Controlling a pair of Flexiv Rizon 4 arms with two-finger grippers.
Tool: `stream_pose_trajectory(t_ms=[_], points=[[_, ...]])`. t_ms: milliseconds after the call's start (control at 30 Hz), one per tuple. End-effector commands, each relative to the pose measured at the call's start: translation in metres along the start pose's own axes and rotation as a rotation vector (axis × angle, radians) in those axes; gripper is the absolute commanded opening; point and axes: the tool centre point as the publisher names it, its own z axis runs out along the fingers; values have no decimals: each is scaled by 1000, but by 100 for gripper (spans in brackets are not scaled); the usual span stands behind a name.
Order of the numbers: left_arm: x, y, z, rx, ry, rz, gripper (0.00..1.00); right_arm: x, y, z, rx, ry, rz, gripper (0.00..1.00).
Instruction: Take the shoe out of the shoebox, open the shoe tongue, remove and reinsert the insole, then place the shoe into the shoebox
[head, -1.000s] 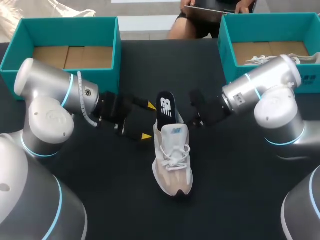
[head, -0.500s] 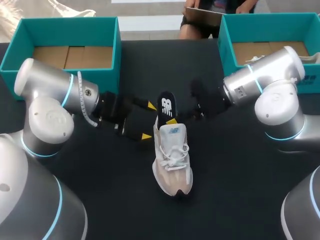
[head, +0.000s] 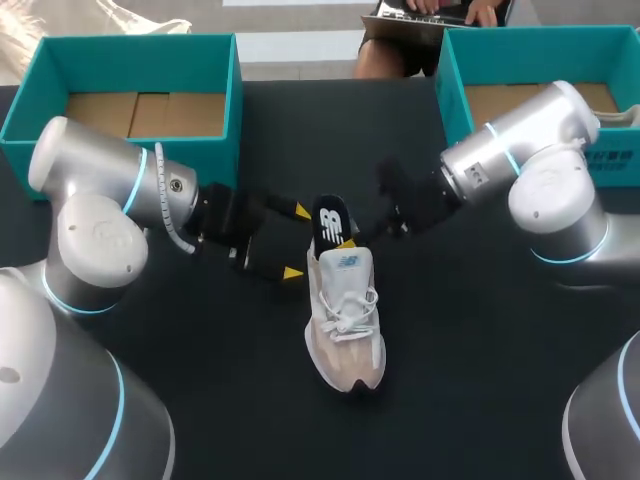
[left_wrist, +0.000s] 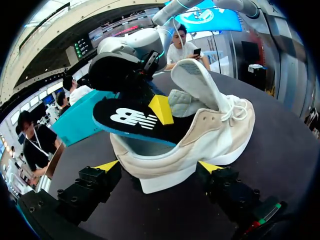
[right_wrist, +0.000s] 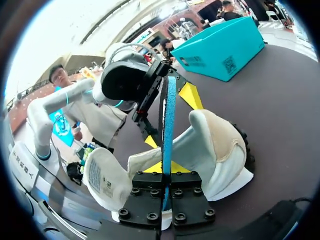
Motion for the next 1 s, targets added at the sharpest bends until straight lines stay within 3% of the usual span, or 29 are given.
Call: stream_pose_trajectory(t_ms=[33, 300, 333, 400, 433, 533, 867, 1000], points=[[0, 0, 0, -2, 1, 0, 100, 10, -11, 6, 8, 1, 30, 0], [0, 0, 0, -2, 1, 0, 100, 12, -14, 10, 13, 7, 58, 0], [0, 0, 0, -2, 1, 0, 100, 11, -12, 9, 16, 3, 55, 5], [0, 0, 0, -2, 1, 0, 100, 11, -8, 6, 14, -16, 42, 30], [0, 0, 0, -2, 1, 0, 100, 11, -6, 4, 12, -22, 36, 35], [0, 0, 0, -2, 1, 0, 100, 9, 0, 0, 14, -36, 18, 35], [0, 0, 0, -2, 1, 0, 100, -8, 21, -5, 18, -39, -42, 30], [0, 0, 0, -2, 1, 0, 100, -12, 21, -1, 29, -23, -36, 0]])
